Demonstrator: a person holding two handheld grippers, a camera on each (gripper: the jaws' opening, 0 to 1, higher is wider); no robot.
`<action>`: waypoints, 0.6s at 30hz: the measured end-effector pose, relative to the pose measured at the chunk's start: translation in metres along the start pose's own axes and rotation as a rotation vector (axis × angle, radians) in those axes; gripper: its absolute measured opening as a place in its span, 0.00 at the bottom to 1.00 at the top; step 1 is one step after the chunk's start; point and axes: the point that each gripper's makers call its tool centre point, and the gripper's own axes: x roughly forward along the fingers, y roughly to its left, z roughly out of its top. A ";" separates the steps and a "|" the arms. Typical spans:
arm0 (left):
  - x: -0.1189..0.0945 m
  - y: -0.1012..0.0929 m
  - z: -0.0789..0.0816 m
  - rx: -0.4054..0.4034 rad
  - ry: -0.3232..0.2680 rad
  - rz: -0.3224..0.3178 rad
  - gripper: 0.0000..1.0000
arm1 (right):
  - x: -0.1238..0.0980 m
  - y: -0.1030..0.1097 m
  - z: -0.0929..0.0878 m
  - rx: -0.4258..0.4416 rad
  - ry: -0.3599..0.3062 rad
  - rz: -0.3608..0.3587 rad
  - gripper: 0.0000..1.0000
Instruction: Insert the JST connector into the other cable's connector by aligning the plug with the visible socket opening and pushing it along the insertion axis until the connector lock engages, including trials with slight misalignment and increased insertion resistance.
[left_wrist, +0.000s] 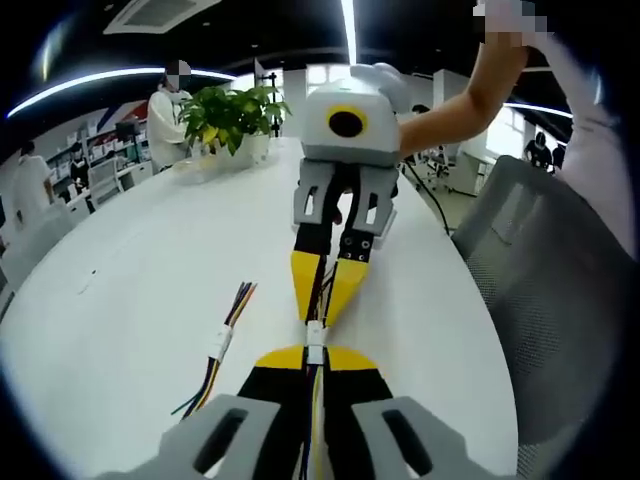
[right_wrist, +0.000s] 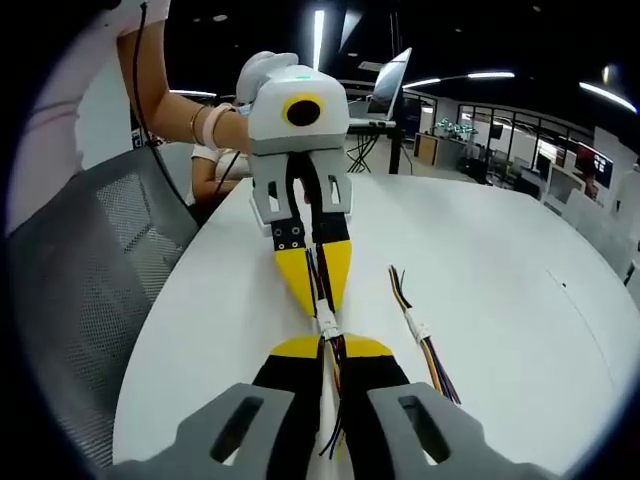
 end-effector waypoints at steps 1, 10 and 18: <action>0.000 0.001 0.000 0.002 0.006 -0.001 0.00 | 0.001 -0.001 0.000 -0.002 0.001 -0.005 0.02; 0.007 0.015 -0.006 0.033 0.024 0.009 0.00 | 0.007 -0.016 -0.004 0.035 0.000 -0.040 0.02; 0.014 0.018 -0.015 0.037 0.038 -0.013 0.00 | 0.012 -0.018 -0.013 0.043 0.018 -0.042 0.02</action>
